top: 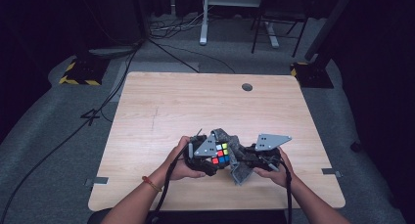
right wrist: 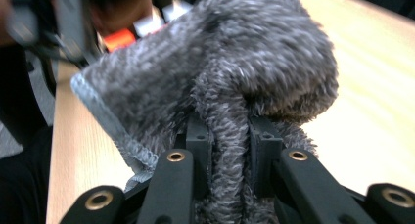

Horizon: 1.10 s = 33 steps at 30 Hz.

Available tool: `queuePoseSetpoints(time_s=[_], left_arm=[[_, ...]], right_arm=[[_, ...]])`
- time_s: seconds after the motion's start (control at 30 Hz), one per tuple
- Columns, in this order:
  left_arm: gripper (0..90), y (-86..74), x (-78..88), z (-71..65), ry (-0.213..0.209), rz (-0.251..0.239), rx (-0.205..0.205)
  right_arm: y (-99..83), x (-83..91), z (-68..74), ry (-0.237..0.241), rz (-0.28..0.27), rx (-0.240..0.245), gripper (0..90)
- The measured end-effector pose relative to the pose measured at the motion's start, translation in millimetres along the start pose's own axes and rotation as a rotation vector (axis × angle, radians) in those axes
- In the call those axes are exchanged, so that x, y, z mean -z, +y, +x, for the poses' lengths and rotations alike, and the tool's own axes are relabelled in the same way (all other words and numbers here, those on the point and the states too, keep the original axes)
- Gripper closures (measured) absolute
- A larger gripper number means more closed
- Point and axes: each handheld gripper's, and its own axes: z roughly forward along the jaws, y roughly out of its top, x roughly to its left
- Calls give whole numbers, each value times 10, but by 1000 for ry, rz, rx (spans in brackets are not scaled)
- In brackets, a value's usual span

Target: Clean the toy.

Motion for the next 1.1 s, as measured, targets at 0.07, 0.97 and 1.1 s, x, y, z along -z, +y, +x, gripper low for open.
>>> queuePoseSetpoints(time_s=[0.07,0.97,1.1], left_arm=[[332,0,24,9,3,-13,6],[332,1,109,46,-5,-36,21],[332,-24,84,57,4,-6,23]], right_arm=[[-44,-50,-14,7,35,-8,758],[-41,-60,32,18,44,12,757],[28,33,89,31,-20,27,757]])
